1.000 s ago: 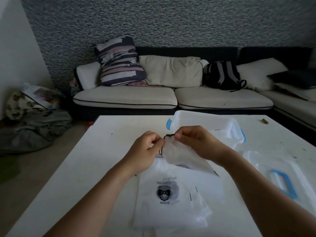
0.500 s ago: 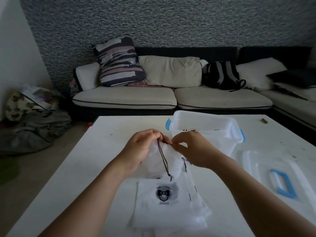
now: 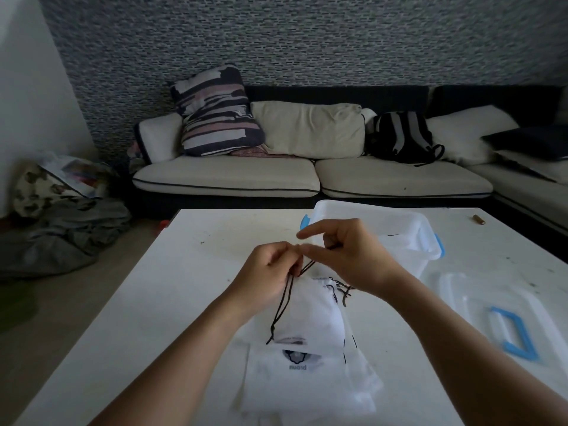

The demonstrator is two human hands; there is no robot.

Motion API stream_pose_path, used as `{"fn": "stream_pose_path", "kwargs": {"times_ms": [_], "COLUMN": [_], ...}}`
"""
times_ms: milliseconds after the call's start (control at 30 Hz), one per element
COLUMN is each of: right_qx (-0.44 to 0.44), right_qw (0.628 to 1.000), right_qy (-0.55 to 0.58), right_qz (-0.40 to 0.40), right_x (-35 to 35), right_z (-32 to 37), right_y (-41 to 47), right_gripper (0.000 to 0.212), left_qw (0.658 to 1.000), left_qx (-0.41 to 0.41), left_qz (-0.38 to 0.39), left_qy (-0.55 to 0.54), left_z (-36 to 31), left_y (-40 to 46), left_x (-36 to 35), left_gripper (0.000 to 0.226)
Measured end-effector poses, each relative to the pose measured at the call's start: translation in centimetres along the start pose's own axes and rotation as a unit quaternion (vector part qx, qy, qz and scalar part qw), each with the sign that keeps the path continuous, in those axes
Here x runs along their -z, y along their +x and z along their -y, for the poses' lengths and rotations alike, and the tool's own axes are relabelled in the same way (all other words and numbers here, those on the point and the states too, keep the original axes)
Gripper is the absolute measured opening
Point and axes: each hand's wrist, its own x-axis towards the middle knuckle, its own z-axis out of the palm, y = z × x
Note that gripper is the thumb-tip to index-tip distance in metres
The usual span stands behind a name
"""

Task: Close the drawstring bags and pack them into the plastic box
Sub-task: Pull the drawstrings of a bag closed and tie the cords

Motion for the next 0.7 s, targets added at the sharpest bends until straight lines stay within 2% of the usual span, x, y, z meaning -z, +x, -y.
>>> {"fn": "stream_pose_path", "kwargs": {"times_ms": [100, 200, 300, 500, 600, 700], "right_qx": [0.035, 0.052, 0.060, 0.075, 0.049, -0.016], "right_qw": [0.998, 0.996, 0.996, 0.981, 0.989, 1.000], "right_qy": [-0.040, -0.054, -0.064, -0.177, -0.141, -0.015], "right_qz": [0.033, 0.050, 0.034, 0.007, -0.006, 0.005], "right_x": [0.8, 1.4, 1.1, 0.4, 0.2, 0.4], "right_z": [0.4, 0.4, 0.4, 0.0, -0.3, -0.4], "right_y": [-0.2, -0.2, -0.3, -0.4, -0.3, -0.2], "right_gripper": [0.016, 0.017, 0.020, 0.012, 0.014, 0.013], "left_qw": [0.999, 0.999, 0.998, 0.994, 0.994, 0.998], "left_qx": [0.010, 0.014, 0.000, -0.012, -0.021, -0.014], "left_qz": [0.041, 0.038, 0.043, 0.064, 0.069, 0.054], "left_qy": [0.003, 0.012, 0.049, 0.085, 0.076, 0.029], "left_z": [-0.3, -0.6, -0.5, 0.0, -0.2, -0.3], "left_y": [-0.4, -0.4, -0.3, -0.6, -0.7, -0.6], "left_x": [0.1, 0.3, 0.3, 0.2, 0.2, 0.4], "left_gripper": [0.031, 0.033, 0.033, 0.030, 0.029, 0.020]}}
